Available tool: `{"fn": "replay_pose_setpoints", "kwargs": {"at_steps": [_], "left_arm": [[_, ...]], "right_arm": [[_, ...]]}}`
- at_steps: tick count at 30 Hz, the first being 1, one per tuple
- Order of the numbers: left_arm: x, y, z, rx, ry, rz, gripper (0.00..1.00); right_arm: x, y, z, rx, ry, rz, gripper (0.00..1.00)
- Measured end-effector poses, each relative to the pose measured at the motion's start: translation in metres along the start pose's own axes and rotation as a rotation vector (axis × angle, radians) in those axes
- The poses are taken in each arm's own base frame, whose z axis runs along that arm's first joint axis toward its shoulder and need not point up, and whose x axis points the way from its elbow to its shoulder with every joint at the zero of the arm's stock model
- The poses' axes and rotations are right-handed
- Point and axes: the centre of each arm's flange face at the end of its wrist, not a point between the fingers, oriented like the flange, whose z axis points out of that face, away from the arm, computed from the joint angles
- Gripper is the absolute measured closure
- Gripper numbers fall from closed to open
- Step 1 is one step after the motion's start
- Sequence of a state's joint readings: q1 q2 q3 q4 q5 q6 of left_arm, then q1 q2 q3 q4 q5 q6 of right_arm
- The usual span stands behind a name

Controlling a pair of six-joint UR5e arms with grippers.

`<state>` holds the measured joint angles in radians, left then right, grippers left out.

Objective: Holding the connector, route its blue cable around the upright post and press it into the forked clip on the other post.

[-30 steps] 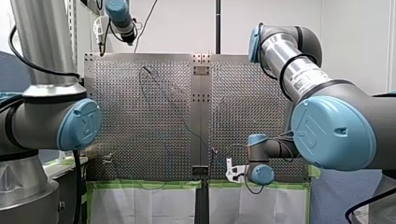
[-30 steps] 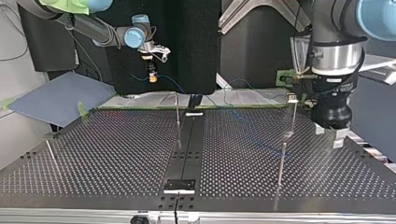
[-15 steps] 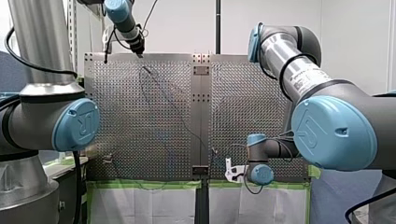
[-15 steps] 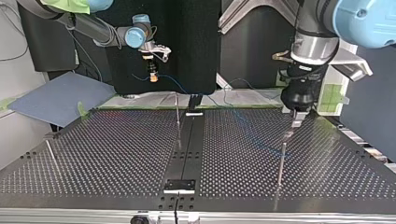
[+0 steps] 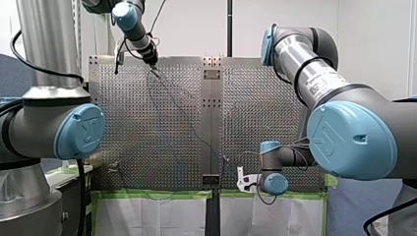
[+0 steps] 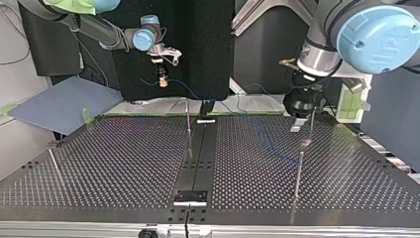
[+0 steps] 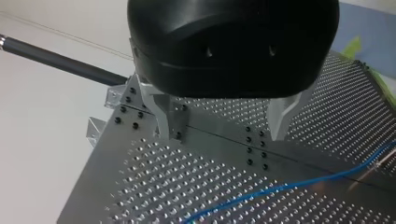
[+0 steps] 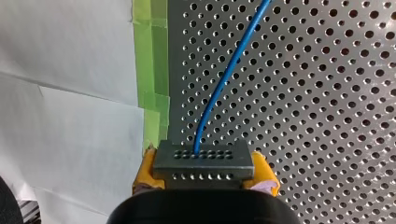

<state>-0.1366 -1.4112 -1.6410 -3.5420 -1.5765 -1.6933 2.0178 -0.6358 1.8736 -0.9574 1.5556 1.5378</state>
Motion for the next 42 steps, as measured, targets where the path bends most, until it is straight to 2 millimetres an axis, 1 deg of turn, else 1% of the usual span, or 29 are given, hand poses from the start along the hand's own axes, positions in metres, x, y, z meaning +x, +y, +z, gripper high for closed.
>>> {"fn": "replay_pose_setpoints", "kwargs": {"at_steps": [11,30,42], "left_arm": [[0.001,0.007,0.001,-0.072,0.002,0.001,0.00],[-0.006,0.021,-0.013,-0.227,-0.035,-0.001,0.00],[-0.007,0.027,-0.015,-0.281,-0.042,-0.003,0.00]], "right_arm": [[0.000,0.000,0.000,0.000,0.001,0.000,1.00],[0.000,0.000,0.000,0.002,0.000,-0.003,1.00],[0.000,0.000,0.000,0.002,-0.002,-0.004,1.00]]}}
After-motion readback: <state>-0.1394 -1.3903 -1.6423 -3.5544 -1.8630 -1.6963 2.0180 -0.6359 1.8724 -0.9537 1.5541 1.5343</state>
